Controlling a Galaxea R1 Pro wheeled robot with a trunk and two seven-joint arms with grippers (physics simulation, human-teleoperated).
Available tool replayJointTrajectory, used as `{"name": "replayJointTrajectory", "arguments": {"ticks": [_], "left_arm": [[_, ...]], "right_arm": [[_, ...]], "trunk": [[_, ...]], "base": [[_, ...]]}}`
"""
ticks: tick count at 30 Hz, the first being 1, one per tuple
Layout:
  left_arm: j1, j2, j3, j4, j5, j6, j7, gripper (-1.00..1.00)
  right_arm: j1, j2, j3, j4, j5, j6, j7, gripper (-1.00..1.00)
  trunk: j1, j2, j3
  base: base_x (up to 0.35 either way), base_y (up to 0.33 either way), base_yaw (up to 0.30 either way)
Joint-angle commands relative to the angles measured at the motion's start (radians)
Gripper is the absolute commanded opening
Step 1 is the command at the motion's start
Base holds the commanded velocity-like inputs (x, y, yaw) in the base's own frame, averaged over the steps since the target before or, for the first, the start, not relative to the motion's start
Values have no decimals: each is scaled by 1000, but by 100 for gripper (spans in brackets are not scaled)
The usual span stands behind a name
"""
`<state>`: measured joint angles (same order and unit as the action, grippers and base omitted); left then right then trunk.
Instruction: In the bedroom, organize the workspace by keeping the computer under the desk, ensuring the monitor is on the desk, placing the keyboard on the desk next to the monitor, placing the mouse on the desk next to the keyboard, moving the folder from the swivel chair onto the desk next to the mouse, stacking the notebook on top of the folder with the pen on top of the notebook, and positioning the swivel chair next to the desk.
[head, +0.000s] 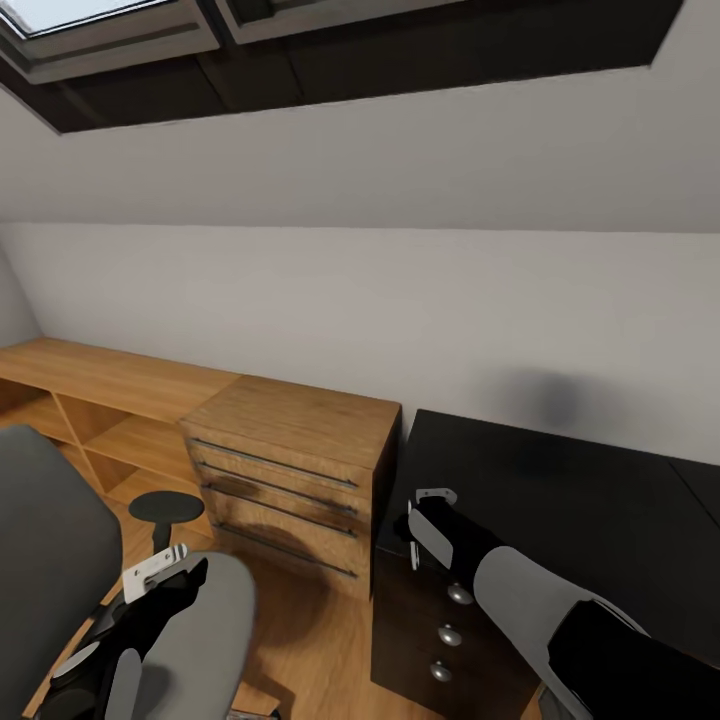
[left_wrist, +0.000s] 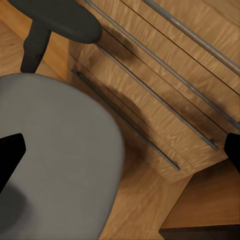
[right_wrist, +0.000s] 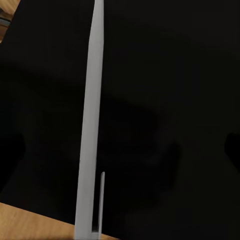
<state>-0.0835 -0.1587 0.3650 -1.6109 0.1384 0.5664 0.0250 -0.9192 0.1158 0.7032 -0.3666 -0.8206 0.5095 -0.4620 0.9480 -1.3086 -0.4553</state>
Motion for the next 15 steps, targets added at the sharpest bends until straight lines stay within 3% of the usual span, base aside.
{"name": "replayJointTrajectory", "arguments": {"ticks": [1,15], "left_arm": [[-1,-1,2,-1,10,6,3,100],[-1,-1,2,-1,10,7,3,100]], "right_arm": [[-1,-1,8,-2,-9,3,-8,100],[-1,-1,9,-2,-9,3,-8,100]], "trunk": [[4,-8,-4],[27,-50,-23]], "base": [[0,0,0],[0,0,0]]}}
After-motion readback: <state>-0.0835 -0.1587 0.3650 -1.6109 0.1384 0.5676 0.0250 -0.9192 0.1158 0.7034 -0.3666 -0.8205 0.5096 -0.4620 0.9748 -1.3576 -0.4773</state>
